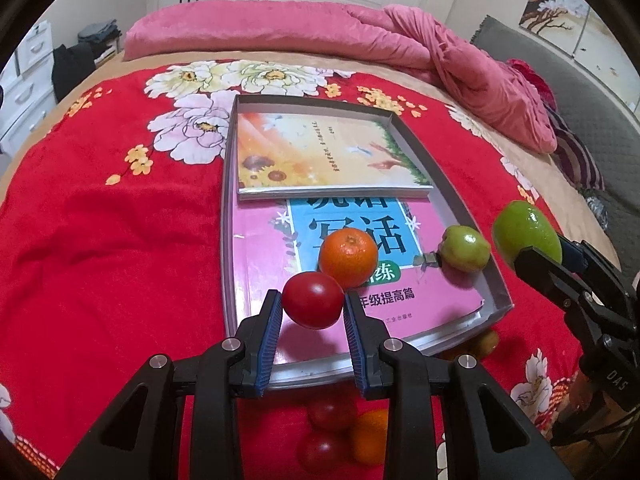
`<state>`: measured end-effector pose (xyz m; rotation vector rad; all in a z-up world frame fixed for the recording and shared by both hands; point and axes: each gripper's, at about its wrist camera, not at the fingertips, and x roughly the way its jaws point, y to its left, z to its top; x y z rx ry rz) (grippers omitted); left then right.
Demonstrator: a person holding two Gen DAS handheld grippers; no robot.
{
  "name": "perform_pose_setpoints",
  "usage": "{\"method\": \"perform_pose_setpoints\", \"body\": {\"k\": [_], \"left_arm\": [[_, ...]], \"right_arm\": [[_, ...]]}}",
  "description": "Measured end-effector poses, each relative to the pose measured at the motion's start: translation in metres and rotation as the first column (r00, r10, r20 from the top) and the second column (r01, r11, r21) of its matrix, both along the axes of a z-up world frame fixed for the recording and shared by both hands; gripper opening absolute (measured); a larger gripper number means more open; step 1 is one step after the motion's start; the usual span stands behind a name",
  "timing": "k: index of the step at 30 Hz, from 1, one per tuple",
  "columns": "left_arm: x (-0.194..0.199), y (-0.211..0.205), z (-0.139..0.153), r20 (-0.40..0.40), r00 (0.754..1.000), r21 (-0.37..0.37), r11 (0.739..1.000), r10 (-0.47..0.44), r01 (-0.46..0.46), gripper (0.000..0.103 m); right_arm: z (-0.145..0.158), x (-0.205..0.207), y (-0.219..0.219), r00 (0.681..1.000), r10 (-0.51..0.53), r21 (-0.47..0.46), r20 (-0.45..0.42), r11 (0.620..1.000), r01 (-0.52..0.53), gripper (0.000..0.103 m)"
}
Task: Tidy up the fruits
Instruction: 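Lower the lime onto the pink book with the right tool while the left lowers the tomato beside the orange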
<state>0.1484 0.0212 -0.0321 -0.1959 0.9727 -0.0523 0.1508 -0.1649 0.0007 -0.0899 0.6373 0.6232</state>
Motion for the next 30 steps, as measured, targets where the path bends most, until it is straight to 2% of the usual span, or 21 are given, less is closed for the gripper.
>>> {"method": "perform_pose_setpoints", "body": {"k": [23, 30], "left_arm": [[0.002, -0.001, -0.014, -0.044, 0.999, -0.002, 1.0, -0.013, 0.013, 0.032], [0.002, 0.0, -0.015, -0.048, 0.999, -0.004, 1.0, -0.009, 0.009, 0.032]], "right_arm": [[-0.039, 0.011, 0.014, 0.993, -0.015, -0.091, -0.119, 0.996, 0.005, 0.045], [-0.045, 0.013, 0.017, 0.991, -0.015, -0.107, -0.129, 0.994, 0.001, 0.045]]}}
